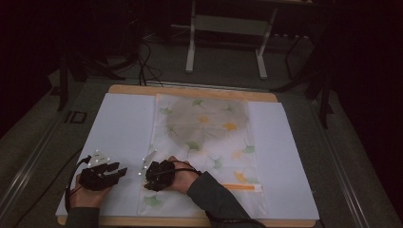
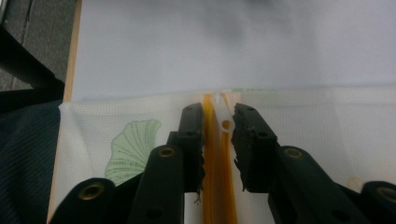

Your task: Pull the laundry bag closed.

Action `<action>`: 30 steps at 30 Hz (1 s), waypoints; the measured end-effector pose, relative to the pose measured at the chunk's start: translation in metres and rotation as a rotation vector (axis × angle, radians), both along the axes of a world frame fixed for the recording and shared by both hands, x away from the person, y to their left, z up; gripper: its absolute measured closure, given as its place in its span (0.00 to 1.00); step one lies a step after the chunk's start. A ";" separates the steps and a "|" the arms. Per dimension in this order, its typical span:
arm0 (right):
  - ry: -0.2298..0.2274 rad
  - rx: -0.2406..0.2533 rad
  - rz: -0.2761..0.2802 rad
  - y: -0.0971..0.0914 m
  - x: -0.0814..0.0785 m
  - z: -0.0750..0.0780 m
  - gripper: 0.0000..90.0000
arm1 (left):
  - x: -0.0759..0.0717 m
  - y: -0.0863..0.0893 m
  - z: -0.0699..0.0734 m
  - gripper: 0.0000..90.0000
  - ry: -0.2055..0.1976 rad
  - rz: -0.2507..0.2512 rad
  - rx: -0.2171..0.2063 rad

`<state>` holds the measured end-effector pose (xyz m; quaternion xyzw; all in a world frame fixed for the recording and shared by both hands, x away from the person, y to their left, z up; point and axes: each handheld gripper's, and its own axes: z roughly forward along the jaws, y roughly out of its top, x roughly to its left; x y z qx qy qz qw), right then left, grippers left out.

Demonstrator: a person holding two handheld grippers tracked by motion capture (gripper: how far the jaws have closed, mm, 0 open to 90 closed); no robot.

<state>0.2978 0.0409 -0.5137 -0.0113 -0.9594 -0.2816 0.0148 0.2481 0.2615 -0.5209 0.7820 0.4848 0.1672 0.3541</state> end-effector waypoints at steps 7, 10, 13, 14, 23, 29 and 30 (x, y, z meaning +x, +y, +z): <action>0.002 -0.009 -0.003 0.003 0.000 -0.002 0.91 | 0.000 0.000 0.000 0.64 0.001 -0.001 0.000; -0.008 -0.024 -0.003 0.006 -0.001 -0.004 0.90 | 0.000 -0.001 0.000 0.64 0.003 -0.002 0.004; -0.007 -0.022 -0.008 0.009 -0.001 -0.005 0.91 | 0.000 -0.001 0.000 0.64 0.005 -0.003 0.003; -0.005 -0.026 -0.008 0.009 -0.001 -0.005 0.92 | 0.000 -0.001 -0.001 0.64 0.005 -0.003 0.002; -0.006 -0.030 -0.014 0.008 -0.002 -0.004 0.93 | -0.001 -0.003 0.000 0.65 0.010 -0.016 0.009; -0.015 -0.029 -0.015 0.005 -0.003 -0.004 0.93 | -0.003 -0.007 0.002 0.65 0.021 -0.045 -0.007; -0.016 -0.030 -0.017 0.005 -0.003 -0.004 0.93 | -0.005 -0.010 0.003 0.66 0.024 -0.056 -0.004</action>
